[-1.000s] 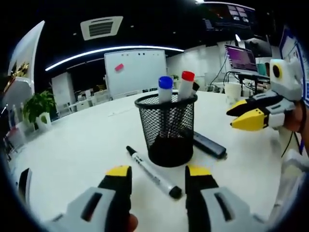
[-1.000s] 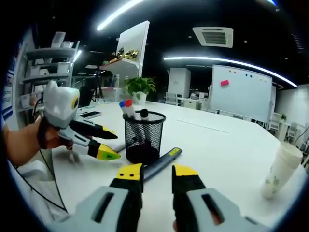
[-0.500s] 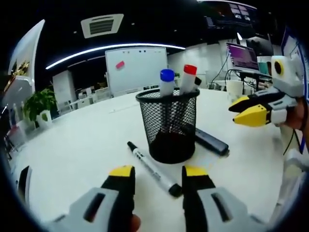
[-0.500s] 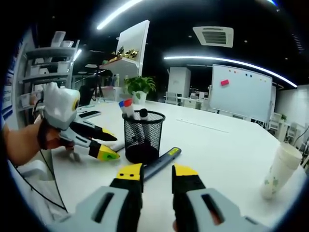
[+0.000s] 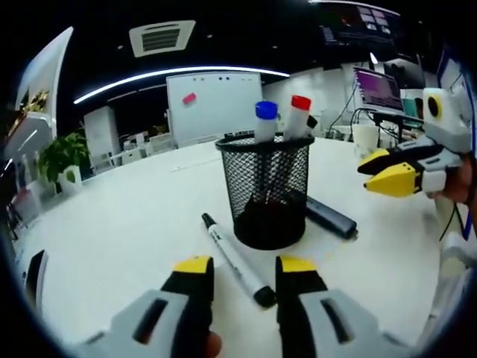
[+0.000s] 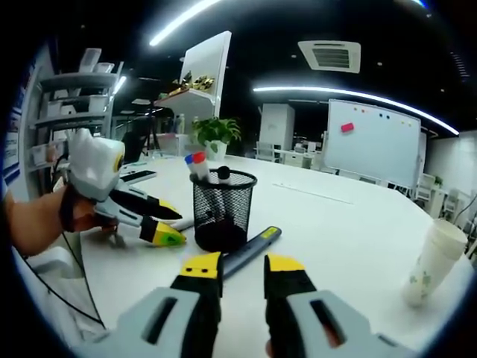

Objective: Place the scattered laser pointers and whiteboard markers into the pen holder and stack the scattered paper cups together

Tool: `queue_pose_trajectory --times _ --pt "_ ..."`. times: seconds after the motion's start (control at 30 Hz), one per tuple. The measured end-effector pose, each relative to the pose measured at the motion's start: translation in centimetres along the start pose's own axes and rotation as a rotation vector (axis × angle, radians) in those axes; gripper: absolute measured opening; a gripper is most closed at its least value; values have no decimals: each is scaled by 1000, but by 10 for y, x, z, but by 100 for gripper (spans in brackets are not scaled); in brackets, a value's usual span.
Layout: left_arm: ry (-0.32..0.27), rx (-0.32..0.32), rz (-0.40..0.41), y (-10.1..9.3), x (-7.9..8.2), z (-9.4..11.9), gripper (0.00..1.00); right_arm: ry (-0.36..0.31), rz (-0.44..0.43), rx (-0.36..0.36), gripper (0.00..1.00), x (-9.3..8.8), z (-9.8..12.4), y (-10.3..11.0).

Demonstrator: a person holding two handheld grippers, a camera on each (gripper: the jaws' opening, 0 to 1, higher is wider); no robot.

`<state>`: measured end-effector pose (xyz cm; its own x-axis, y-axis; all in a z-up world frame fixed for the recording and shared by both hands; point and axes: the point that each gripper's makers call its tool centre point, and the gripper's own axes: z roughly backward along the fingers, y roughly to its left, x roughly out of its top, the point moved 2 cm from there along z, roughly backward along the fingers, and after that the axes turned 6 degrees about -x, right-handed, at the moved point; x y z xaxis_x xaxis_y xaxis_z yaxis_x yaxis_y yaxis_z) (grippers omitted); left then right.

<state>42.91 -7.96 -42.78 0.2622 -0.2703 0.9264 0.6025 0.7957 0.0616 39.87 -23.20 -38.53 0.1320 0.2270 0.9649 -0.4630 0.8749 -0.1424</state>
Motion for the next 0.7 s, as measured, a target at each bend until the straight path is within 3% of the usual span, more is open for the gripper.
queue_pose_trajectory --times 0.23,0.7 --pt "-8 1 20 1 -1 0 31 -9 -6 1 22 1 -1 0" --pt "-19 12 60 2 -3 -1 19 -5 -13 -8 22 -2 1 -2"
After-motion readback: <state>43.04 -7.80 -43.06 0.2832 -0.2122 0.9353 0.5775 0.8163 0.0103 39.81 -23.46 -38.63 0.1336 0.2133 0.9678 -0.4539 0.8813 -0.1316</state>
